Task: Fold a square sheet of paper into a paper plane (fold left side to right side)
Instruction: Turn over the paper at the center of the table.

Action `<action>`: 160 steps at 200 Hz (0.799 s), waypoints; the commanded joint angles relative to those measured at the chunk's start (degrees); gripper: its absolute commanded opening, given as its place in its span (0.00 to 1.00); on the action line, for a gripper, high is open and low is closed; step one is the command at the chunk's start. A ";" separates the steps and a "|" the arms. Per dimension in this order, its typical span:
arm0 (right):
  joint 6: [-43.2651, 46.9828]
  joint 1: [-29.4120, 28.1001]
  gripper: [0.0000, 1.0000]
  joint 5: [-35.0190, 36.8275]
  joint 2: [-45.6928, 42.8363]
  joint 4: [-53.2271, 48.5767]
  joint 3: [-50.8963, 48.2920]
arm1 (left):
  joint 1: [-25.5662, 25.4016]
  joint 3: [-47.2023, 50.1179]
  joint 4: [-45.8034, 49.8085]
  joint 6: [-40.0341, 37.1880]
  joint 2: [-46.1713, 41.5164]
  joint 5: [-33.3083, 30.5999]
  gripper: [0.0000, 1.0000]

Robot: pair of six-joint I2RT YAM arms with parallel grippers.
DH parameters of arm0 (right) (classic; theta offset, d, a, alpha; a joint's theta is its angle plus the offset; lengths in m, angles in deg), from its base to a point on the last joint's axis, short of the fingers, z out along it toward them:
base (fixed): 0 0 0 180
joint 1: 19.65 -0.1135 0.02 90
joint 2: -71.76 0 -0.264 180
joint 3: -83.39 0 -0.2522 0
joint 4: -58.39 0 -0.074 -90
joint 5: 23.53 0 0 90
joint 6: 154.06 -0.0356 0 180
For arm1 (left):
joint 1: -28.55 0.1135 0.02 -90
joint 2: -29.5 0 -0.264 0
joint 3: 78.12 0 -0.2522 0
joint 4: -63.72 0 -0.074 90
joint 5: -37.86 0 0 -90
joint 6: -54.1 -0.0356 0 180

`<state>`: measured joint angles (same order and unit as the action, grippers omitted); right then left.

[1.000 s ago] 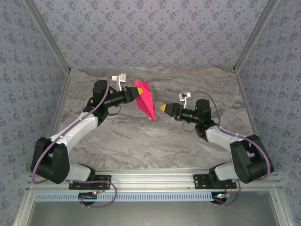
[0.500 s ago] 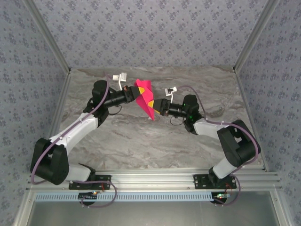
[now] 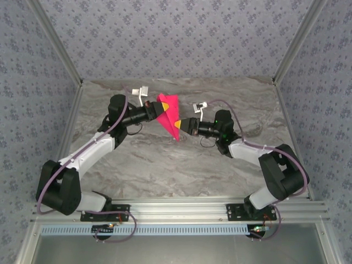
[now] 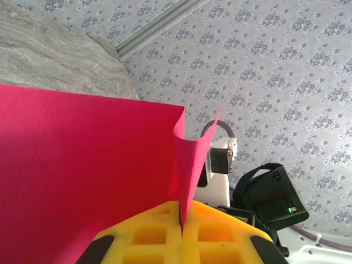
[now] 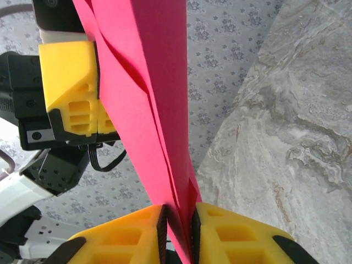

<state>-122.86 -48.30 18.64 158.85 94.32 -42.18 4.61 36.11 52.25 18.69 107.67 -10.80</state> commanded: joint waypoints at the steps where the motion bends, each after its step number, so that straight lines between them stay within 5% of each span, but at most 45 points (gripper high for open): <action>1: 4.68 -0.18 0.16 0.08 -2.11 -5.41 1.14 | 0.40 0.16 -0.82 -0.33 0.84 0.66 0.04; 44: 19.81 -0.09 0.08 5.64 -7.84 -28.37 3.69 | 1.77 -0.55 8.87 -6.34 -1.69 -1.53 0.46; 66: 31.56 -0.61 0.04 14.84 -12.92 -46.88 6.67 | 2.89 -0.81 18.45 -12.48 -5.78 -5.98 0.58; 91: 42.99 -3.44 0.04 33.93 -16.41 -67.08 11.83 | 3.12 -2.04 30.50 -19.99 -10.81 -13.09 0.62; 111: 46.04 -9.32 0.05 56.53 -14.59 -80.38 17.64 | 3.11 -2.05 36.88 -23.82 -14.84 -18.94 0.65; 136: 44.73 -16.47 0.06 79.89 -4.78 -96.12 25.70 | 3.08 -1.18 40.60 -25.74 -18.73 -23.56 0.68; 160: 41.34 -21.71 0.07 92.57 7.73 -106.32 33.49 | 3.11 -0.73 42.14 -26.05 -20.31 -25.21 0.69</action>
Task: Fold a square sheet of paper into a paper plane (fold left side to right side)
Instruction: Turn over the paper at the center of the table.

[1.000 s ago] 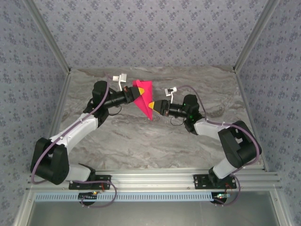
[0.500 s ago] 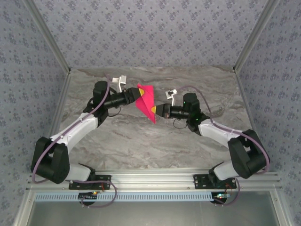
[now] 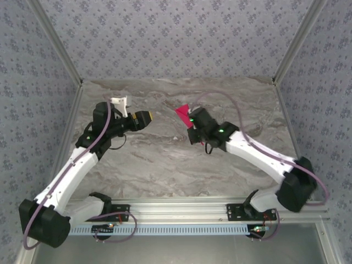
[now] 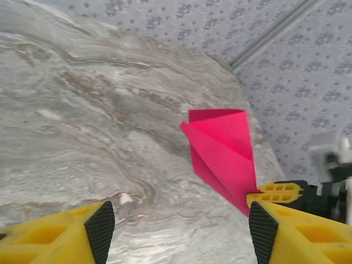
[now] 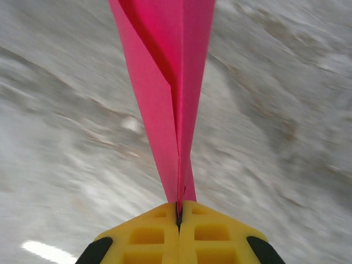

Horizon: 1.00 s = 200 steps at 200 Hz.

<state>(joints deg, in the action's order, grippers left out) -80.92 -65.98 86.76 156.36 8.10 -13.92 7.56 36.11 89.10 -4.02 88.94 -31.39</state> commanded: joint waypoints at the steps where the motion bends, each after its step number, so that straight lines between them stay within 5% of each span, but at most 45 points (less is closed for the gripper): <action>1: -0.83 -4.25 0.07 25.06 10.71 -20.52 5.50 | 0.21 -0.73 5.32 -3.37 -1.64 -4.69 0.69; 41: -5.93 -9.12 0.07 34.98 27.49 -30.56 13.75 | 0.19 -0.20 6.31 -3.47 -2.49 -5.87 0.69; 78: -5.66 -11.40 0.09 33.82 34.89 -30.34 16.10 | 0.19 0.30 6.22 -3.32 -2.31 -6.45 0.70; 101: -2.11 -11.83 0.19 27.88 36.53 -26.38 15.48 | 0.21 0.54 6.31 -2.94 -1.59 -6.43 0.70; 142: 3.35 -11.41 0.44 10.70 28.33 -14.22 9.01 | 0.34 1.76 3.02 0.25 2.00 -3.10 0.73; 200: 5.73 -5.72 0.76 -10.03 5.55 -1.17 -2.69 | -1.72 5.92 -13.42 7.26 14.86 8.65 0.73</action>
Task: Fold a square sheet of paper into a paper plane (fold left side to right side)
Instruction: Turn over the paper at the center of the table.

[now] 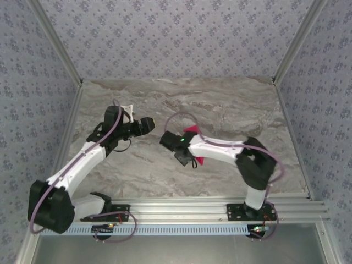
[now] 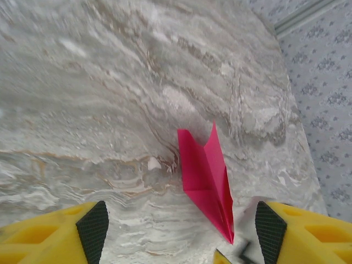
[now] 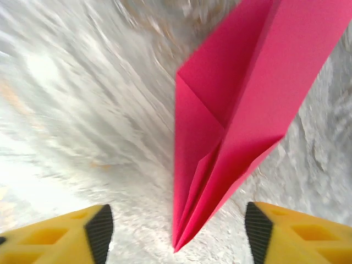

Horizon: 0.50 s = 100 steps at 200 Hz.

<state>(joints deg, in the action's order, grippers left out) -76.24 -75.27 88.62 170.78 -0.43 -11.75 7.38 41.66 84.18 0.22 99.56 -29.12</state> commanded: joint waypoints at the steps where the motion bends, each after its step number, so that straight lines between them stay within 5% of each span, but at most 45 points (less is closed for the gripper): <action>1: 1.04 3.75 0.76 -12.23 -9.30 7.66 -5.14 | -1.79 0.30 -8.61 2.96 4.53 6.48 0.73; 64: -7.03 21.80 1.00 -31.71 -30.90 28.44 -23.35 | -10.85 -5.09 -21.15 7.82 24.00 9.43 0.73; 100: -11.23 30.62 1.00 -39.80 -37.12 34.40 -30.81 | -13.35 -9.73 -26.75 11.24 34.06 12.06 0.73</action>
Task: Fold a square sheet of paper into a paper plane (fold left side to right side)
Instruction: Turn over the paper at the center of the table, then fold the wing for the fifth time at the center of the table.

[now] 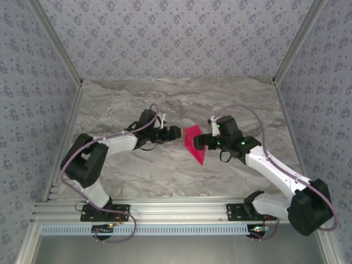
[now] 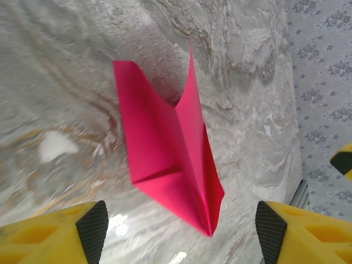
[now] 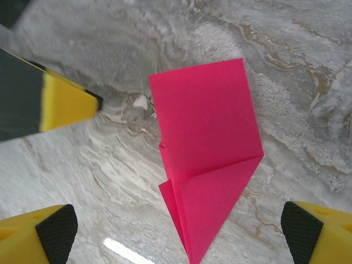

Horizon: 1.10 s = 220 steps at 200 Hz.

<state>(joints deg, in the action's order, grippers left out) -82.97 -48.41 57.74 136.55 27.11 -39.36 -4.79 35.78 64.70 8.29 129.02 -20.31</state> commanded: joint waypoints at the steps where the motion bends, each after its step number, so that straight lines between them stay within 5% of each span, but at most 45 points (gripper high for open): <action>1: -4.57 3.95 1.00 -9.01 -3.00 6.96 -3.35 | -1.23 -3.97 -7.40 3.27 4.83 3.29 0.73; 53: -7.80 11.62 1.00 -16.39 -7.06 12.59 -9.34 | -2.33 -10.43 -11.36 6.48 15.96 5.59 0.63; 130: -7.09 14.27 1.00 -26.43 -1.10 17.54 -10.75 | -0.24 -7.05 -14.52 4.31 14.34 8.31 0.02; 166: -5.81 14.60 0.99 -34.94 6.65 23.58 -9.05 | 2.83 0.04 -18.98 1.76 8.71 14.13 0.00; 220: -2.93 14.92 0.80 -46.13 21.08 33.82 -4.90 | 5.94 8.92 -27.89 -0.32 3.62 24.45 0.00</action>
<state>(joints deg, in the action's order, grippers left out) -87.89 -33.76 19.86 153.19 54.15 -47.60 0.65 42.14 43.74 10.45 135.40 -2.95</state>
